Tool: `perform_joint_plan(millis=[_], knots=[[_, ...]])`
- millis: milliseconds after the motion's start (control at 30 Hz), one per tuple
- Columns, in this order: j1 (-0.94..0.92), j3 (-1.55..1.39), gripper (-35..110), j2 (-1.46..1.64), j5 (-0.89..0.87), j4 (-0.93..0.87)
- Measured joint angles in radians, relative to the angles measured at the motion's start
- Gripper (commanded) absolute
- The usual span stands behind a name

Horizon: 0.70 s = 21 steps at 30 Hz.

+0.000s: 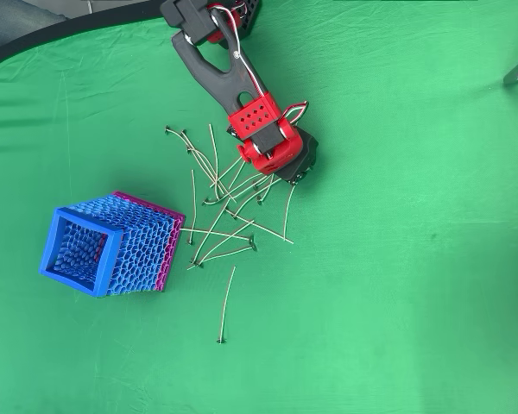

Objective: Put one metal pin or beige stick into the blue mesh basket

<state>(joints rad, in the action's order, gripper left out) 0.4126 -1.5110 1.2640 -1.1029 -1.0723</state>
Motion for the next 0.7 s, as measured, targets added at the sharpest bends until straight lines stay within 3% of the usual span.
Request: perform_joint_plan(millis=[700], knots=[[0.0,0.002,1,0.0,0.006,0.0]])
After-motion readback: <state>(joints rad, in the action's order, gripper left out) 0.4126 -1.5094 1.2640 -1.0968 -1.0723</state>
